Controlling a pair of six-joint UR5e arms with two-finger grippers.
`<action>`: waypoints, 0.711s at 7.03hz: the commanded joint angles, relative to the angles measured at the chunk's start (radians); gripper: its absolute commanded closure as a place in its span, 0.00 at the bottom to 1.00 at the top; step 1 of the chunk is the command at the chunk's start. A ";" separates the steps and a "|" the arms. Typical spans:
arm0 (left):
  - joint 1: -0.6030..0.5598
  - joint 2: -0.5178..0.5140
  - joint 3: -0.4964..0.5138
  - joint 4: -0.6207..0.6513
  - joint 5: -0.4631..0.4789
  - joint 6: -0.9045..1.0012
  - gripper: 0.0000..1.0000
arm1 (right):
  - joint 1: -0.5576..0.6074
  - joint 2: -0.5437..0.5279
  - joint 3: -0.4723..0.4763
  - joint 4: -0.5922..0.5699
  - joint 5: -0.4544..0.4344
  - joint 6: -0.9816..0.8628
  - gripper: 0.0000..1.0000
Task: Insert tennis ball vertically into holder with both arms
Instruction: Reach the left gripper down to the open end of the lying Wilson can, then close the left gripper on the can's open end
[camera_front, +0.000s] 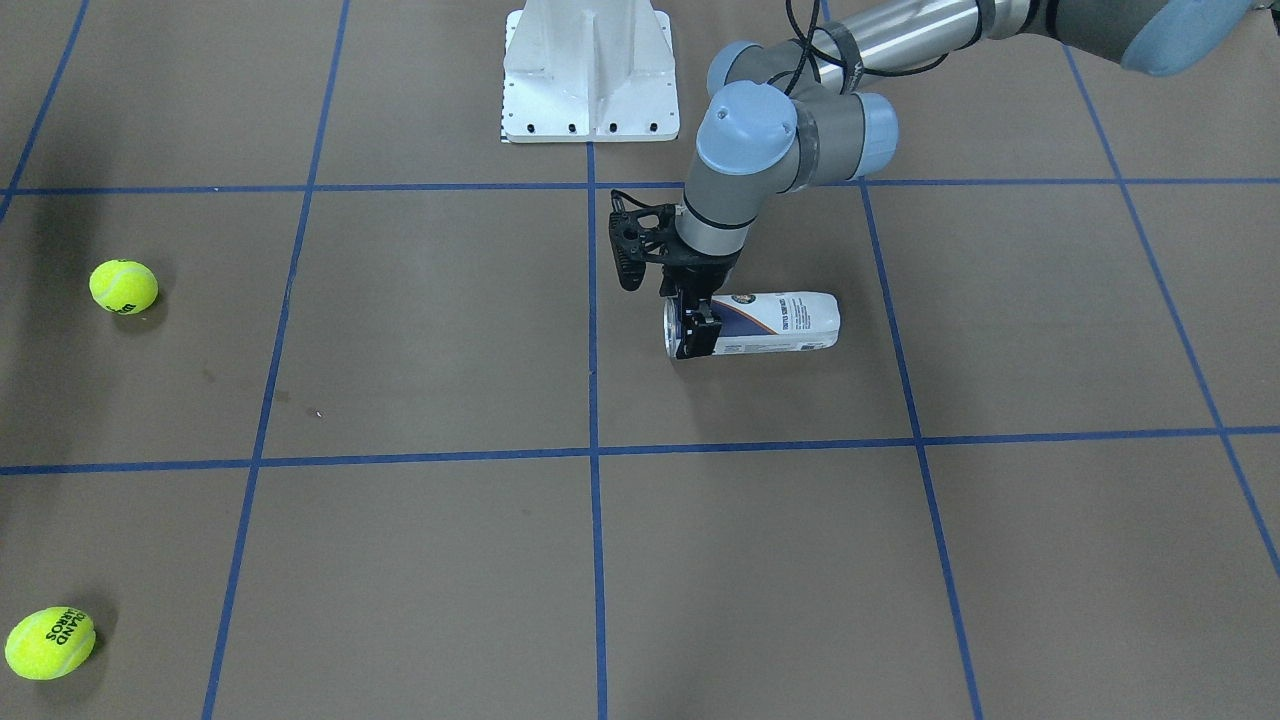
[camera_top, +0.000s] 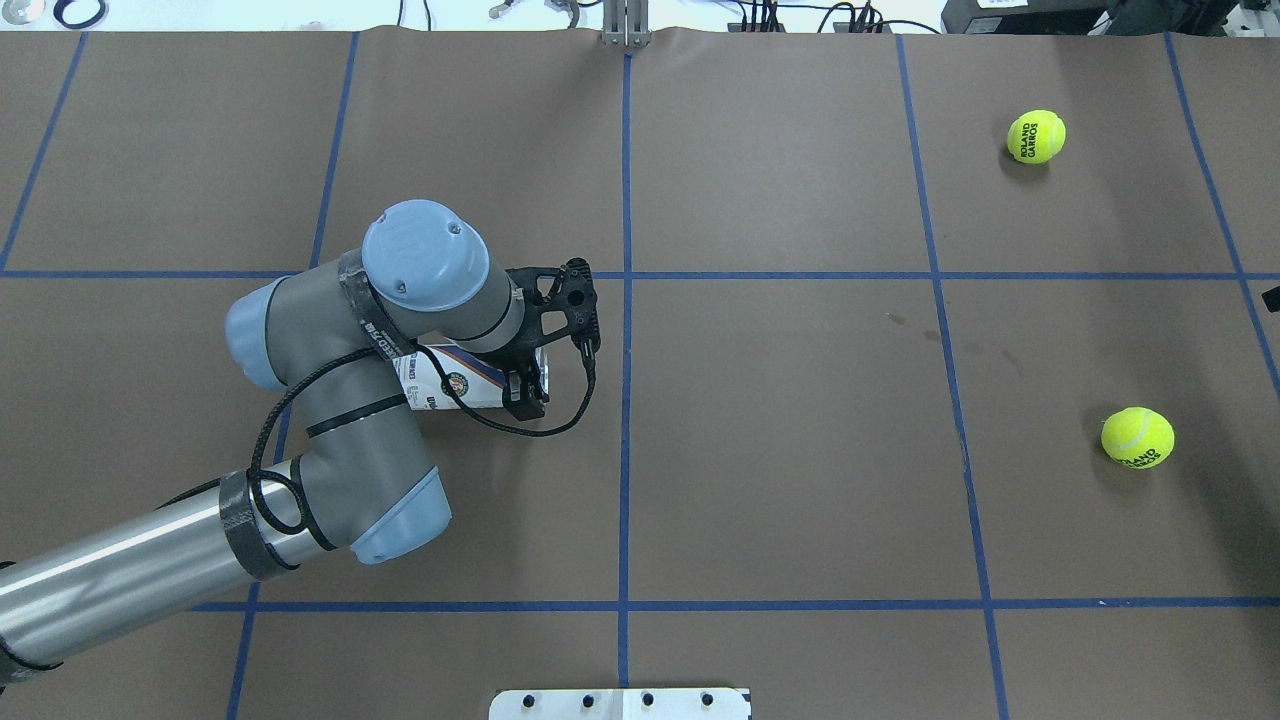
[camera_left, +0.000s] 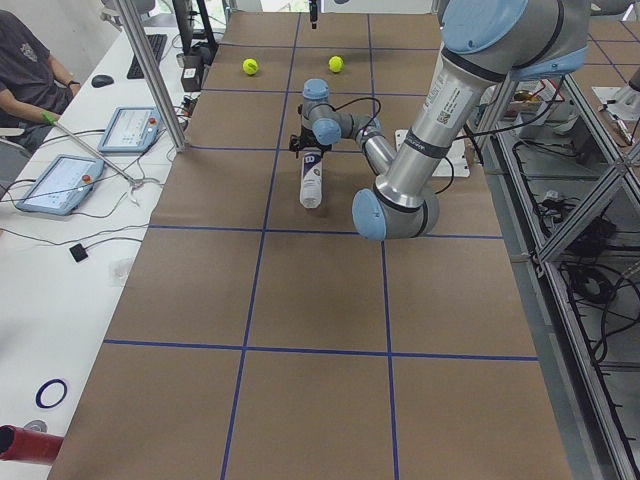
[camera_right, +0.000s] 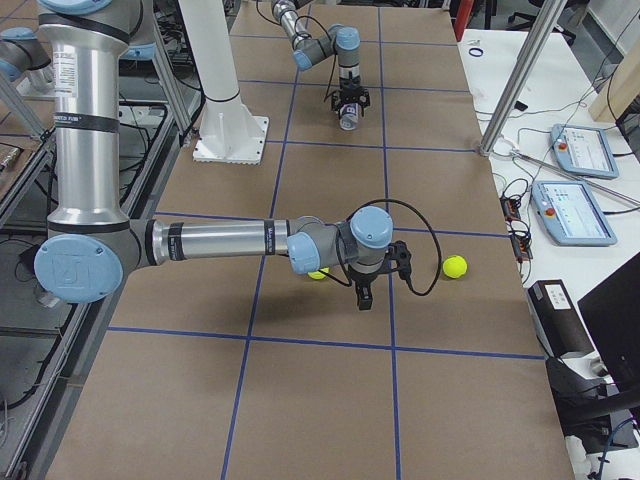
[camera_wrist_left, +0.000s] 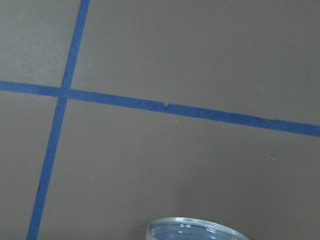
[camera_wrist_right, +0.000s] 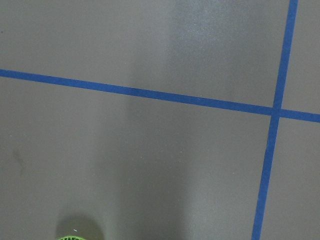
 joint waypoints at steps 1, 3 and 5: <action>0.012 0.001 0.001 0.010 0.001 0.002 0.01 | 0.000 -0.002 0.001 0.000 0.001 0.000 0.01; 0.014 0.002 0.001 0.022 0.003 0.019 0.01 | 0.000 -0.002 0.001 0.000 0.001 0.000 0.01; 0.015 -0.001 -0.002 0.062 0.021 0.062 0.01 | 0.000 -0.002 0.001 0.000 0.001 0.002 0.01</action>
